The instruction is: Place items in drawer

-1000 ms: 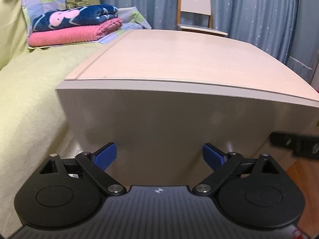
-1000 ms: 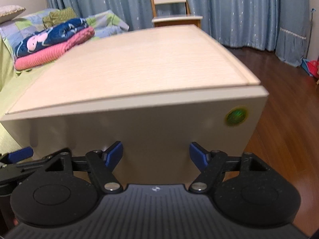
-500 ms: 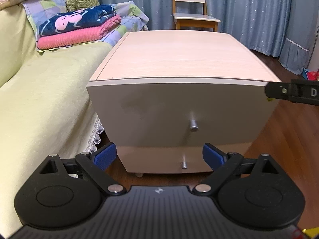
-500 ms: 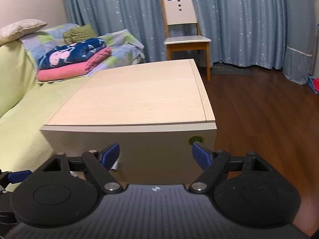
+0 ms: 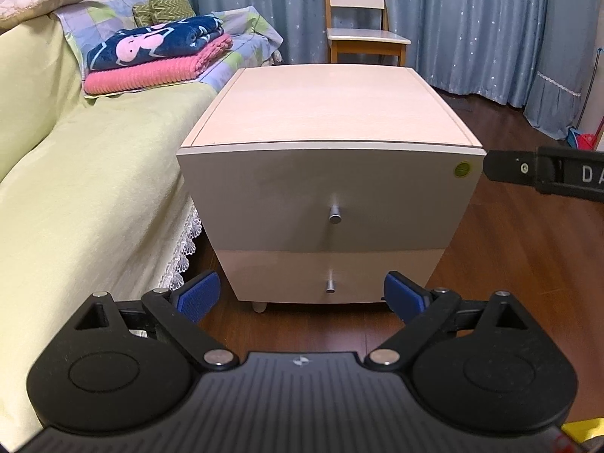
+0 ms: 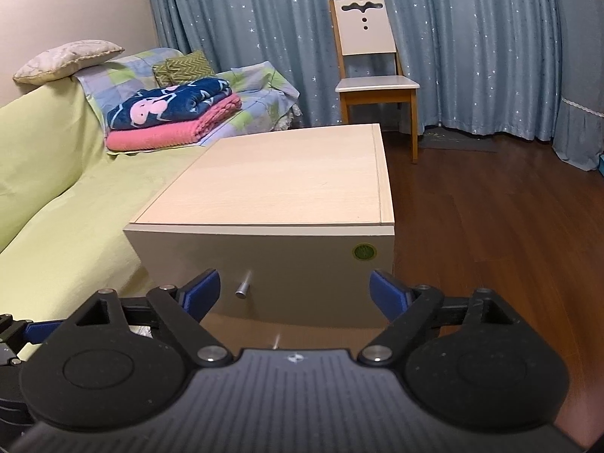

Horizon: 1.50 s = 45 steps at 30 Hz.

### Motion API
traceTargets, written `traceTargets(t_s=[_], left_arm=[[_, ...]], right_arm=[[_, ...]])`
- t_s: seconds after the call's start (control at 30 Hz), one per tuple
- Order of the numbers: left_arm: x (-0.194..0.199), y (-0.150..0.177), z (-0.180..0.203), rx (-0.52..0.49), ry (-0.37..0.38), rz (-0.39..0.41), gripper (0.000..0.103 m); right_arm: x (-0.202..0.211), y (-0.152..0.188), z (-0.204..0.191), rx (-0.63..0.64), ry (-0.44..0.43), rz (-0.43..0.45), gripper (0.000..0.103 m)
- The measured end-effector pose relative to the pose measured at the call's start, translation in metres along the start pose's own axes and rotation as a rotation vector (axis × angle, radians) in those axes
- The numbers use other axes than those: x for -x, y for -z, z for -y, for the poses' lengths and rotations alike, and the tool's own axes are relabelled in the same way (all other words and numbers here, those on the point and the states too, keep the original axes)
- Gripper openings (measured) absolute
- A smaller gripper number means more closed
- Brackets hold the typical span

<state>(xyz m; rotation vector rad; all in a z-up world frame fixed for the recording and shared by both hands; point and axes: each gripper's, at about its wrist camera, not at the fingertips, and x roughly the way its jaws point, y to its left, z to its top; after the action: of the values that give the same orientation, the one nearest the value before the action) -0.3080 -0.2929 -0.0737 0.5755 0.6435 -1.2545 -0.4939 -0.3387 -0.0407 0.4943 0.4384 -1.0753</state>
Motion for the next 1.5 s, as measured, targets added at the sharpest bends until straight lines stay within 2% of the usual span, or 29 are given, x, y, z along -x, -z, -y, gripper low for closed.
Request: traceTargets(t_s=[0.13, 0.47, 0.73, 1.03, 1.13, 1.33, 1.5], left_arm=[[0.008, 0.004, 0.005, -0.001, -0.005, 0.004, 0.095], [0.016, 0.020, 0.014, 0.008, -0.019, -0.016, 0.096], [0.026, 0.027, 0.013, 0.026, -0.041, -0.018, 0.098], [0.033, 0.030, 0.010, 0.040, -0.055, -0.019, 0.099], [0.036, 0.030, 0.010, 0.042, -0.055, -0.012, 0.100], [0.038, 0.032, 0.012, 0.037, -0.069, -0.003, 0.101], [0.037, 0.033, 0.007, 0.073, -0.052, -0.016, 0.101]], right_arm=[[0.009, 0.004, 0.001, 0.019, -0.004, -0.003, 0.092], [0.020, 0.022, 0.009, 0.037, 0.001, -0.049, 0.093], [0.024, 0.031, 0.010, 0.055, -0.003, -0.073, 0.102], [0.029, 0.038, 0.011, 0.077, -0.010, -0.096, 0.102], [0.030, 0.038, 0.008, 0.098, 0.011, -0.091, 0.102], [0.030, 0.039, -0.005, 0.206, 0.121, -0.075, 0.102], [0.033, 0.042, -0.006, 0.213, 0.109, -0.077, 0.102]])
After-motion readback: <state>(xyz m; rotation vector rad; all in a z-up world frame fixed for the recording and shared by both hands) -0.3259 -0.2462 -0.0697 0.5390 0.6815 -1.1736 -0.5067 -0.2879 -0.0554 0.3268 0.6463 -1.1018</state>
